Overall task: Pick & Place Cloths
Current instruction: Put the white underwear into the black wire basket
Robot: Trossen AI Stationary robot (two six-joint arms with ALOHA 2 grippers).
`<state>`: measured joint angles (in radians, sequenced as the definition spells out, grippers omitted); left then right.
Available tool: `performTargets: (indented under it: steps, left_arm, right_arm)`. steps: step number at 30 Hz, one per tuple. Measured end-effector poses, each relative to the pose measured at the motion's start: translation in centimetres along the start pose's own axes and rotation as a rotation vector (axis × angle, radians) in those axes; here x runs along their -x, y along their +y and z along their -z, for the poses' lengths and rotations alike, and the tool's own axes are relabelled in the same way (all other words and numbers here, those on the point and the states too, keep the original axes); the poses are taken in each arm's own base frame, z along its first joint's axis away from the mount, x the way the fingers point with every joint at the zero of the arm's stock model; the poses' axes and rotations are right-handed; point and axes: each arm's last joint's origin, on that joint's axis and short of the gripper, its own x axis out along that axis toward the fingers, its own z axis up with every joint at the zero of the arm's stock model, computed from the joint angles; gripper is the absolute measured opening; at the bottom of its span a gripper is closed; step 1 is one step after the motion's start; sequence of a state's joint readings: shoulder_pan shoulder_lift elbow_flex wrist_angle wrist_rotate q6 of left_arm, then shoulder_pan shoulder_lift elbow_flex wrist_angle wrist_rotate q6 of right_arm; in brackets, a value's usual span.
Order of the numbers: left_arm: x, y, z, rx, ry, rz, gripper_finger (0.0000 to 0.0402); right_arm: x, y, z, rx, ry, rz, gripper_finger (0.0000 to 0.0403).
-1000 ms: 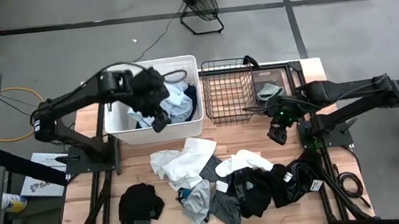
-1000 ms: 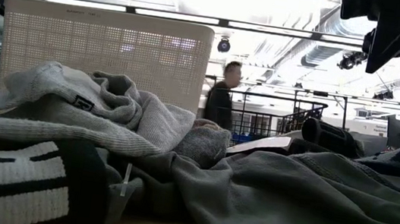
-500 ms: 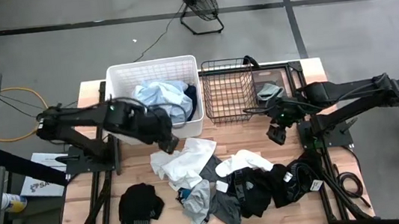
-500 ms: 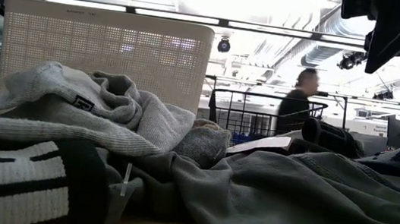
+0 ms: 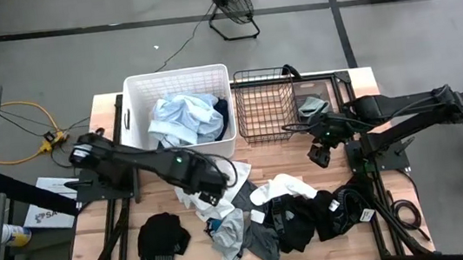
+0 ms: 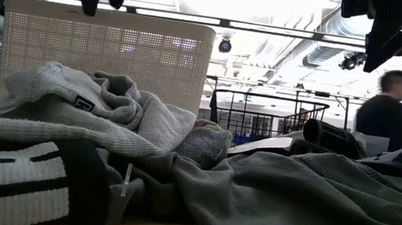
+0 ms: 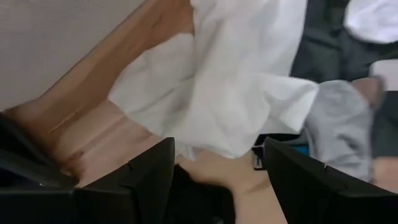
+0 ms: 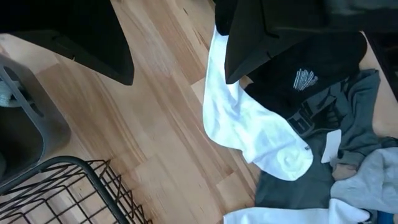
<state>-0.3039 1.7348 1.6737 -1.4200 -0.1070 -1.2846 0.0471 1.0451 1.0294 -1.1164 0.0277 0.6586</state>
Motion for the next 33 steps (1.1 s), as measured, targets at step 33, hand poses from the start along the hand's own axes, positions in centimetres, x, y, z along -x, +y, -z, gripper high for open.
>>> performTargets:
  steps: [33]
  left_arm:
    - [-13.2, -1.6, 1.3, -0.017, 0.145, 0.024, 0.0241]
  right_arm:
    - [0.0, 0.3, -0.3, -0.002, -0.030, -0.029, 0.0245]
